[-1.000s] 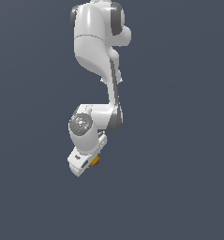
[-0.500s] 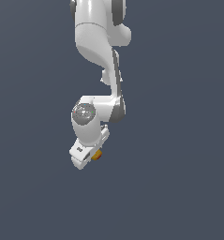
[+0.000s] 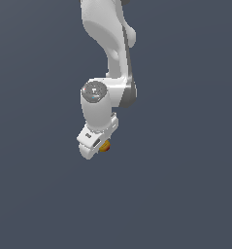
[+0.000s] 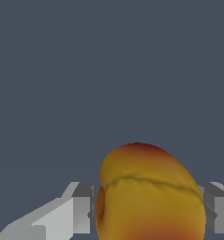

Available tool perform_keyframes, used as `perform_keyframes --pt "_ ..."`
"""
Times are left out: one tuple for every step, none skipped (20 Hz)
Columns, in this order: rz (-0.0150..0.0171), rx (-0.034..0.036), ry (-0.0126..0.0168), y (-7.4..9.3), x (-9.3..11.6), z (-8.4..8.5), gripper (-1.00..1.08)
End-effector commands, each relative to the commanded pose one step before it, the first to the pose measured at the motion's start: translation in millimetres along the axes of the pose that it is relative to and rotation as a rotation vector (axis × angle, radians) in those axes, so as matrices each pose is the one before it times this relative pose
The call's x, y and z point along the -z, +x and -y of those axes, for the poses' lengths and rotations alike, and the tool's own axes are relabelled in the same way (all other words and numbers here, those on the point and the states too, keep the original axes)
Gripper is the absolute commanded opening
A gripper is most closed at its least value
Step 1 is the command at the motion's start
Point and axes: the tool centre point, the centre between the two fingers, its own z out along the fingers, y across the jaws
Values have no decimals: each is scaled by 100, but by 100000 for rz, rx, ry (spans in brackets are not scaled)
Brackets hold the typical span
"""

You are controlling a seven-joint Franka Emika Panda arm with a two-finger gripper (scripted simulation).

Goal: Pick up the object and move it to a goal position.

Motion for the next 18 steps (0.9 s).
perform_keyframes --pt "-21 14 -189 -154 1755 1442 -100" --pt "0 0 0 -66 677 578 -100" --pt "42 3 -25 -58 681 584 -100" --pt "0 0 0 -65 684 581 -100" --pt "0 0 0 -64 688 582 -100" --pt "0 0 0 -63 691 583 -100" --pt "58 4 -37 -50 695 592 -100" --pt "0 0 0 -61 697 585 -100" --pt "0 0 0 -60 701 586 -100" --pt "0 0 0 -58 704 587 -100" --pt "0 0 0 -56 707 588 -100" --pt "0 0 0 -55 711 590 -100" --pt "0 0 0 -52 716 591 -100" --pt "0 0 0 -50 721 592 -100" --pt "0 0 0 -47 726 593 -100" --pt "0 0 0 -44 712 579 -100" --pt "-66 12 15 -50 693 551 -100" --pt "0 0 0 -35 649 523 -100"
